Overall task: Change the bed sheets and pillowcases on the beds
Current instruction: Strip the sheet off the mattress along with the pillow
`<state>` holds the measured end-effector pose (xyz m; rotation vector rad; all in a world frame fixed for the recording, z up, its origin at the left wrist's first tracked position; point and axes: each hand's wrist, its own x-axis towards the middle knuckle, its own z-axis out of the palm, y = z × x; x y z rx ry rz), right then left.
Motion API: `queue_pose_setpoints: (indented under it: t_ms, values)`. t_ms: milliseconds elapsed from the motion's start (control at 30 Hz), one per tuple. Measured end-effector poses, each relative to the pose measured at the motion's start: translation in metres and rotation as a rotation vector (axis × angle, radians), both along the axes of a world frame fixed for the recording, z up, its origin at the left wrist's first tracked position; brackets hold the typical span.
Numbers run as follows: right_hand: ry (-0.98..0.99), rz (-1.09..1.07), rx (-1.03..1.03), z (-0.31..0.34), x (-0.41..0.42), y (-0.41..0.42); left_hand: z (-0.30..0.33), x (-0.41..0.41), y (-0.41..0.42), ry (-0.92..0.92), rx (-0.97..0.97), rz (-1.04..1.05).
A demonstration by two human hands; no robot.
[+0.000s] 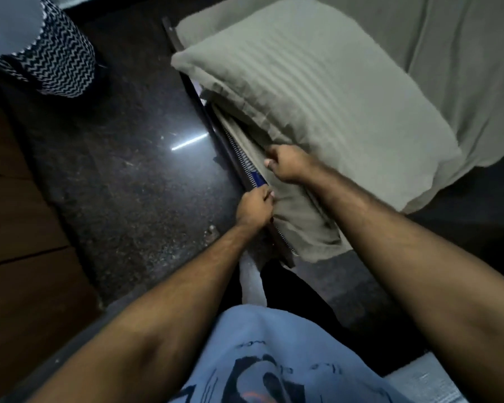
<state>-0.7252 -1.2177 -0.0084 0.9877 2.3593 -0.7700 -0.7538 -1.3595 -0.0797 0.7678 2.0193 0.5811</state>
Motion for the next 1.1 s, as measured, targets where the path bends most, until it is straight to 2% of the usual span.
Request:
queue_pose_setpoints:
  t_ms: [67, 167, 367, 467, 533, 633, 700, 900, 1100]
  values:
    - [-0.117, 0.014, -0.038, -0.020, -0.021, -0.011, 0.007, -0.003, -0.013, 0.007, 0.069, -0.037]
    - [-0.175, -0.006, -0.045, -0.047, -0.042, -0.021, 0.008, -0.009, -0.027, 0.040, 0.157, -0.127]
    - [-0.125, -0.005, 0.213, -0.054, -0.079, -0.028, 0.009, -0.039, -0.039, 0.064, 0.219, -0.299]
    - [-0.132, -0.021, 0.271, -0.042, -0.084, -0.022, -0.003, -0.056, -0.041, -0.071, 0.216, -0.385]
    - [-0.119, -0.045, 0.293, -0.034, -0.080, -0.016, -0.016, -0.068, -0.038, -0.258, 0.197, -0.258]
    - [-0.116, -0.038, 0.241, -0.021, -0.079, -0.013, -0.016, -0.092, -0.026, -0.482, 0.136, 0.279]
    - [-0.132, -0.012, 0.226, -0.016, -0.080, -0.016, -0.007, -0.116, -0.016, -0.562, 0.066, 0.468]
    - [-0.083, -0.034, 0.227, -0.014, -0.077, -0.021, 0.012, -0.176, 0.013, -0.611, 0.028, 0.517]
    - [-0.012, -0.042, 0.238, -0.007, -0.069, -0.010, 0.013, -0.176, 0.060, -0.633, -0.024, 0.433]
